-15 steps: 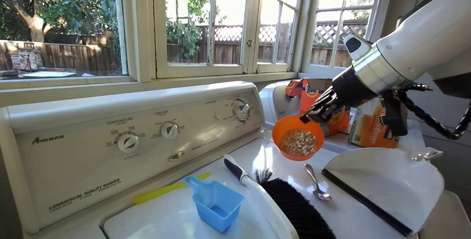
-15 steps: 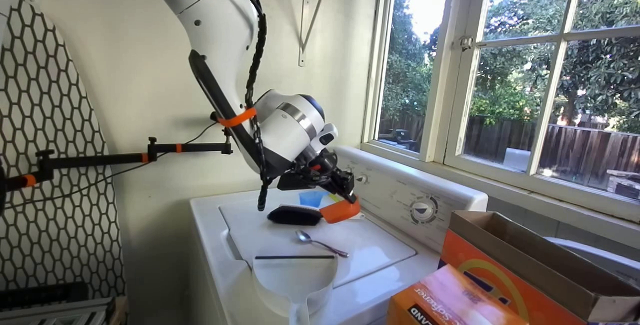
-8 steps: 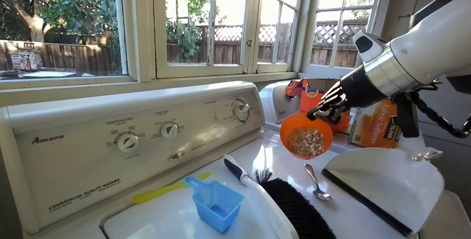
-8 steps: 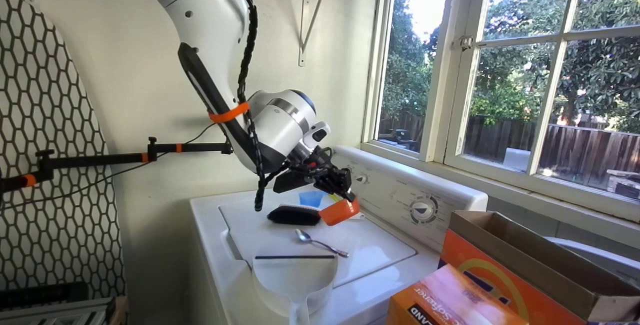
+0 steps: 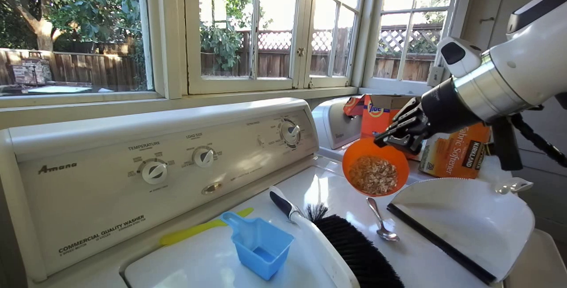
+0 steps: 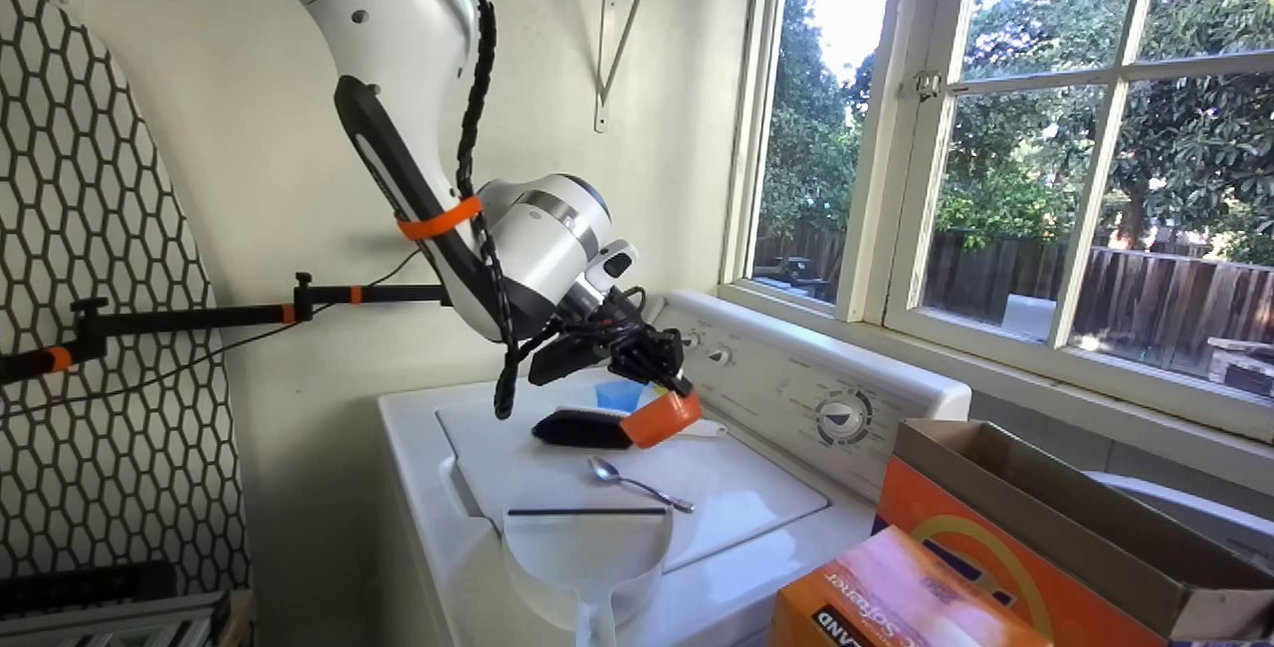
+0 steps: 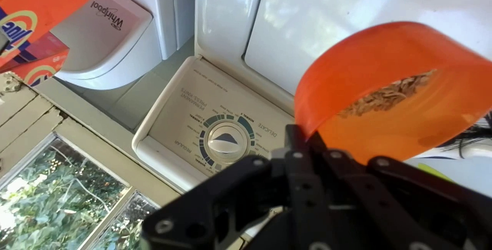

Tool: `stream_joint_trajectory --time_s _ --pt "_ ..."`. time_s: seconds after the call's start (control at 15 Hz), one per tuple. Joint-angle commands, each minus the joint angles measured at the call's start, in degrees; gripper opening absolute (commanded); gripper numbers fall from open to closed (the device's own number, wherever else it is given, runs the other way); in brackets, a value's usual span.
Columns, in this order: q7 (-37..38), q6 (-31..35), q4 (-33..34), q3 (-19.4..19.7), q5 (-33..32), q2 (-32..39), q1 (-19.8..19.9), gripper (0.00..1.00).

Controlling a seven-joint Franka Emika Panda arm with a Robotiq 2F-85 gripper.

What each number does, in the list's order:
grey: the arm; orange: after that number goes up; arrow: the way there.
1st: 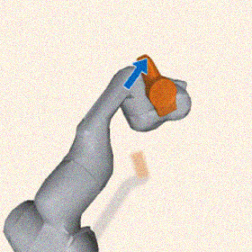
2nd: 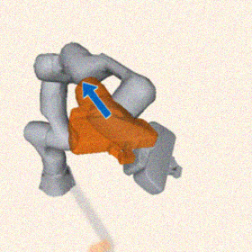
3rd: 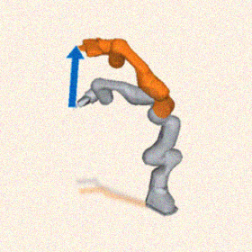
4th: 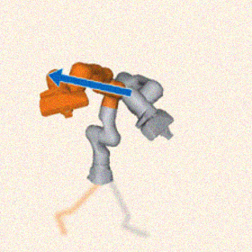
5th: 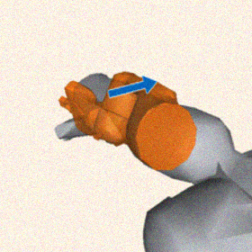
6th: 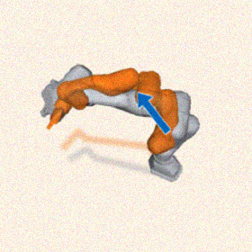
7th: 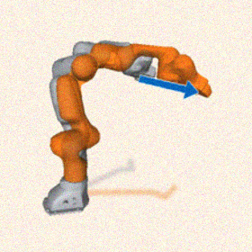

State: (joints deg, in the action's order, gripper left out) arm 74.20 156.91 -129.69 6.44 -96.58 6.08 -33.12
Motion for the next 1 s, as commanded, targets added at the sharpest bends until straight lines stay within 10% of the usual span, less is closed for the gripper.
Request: stream_joint_trajectory --time_s 0.0,0.93 --pt "1.3 -1.8 -2.8 -0.5 -2.9 -2.7 -0.8 0.01" --pt "0.0 -2.8 -3.0 -1.5 -3.4 -2.8 -0.7 0.04"
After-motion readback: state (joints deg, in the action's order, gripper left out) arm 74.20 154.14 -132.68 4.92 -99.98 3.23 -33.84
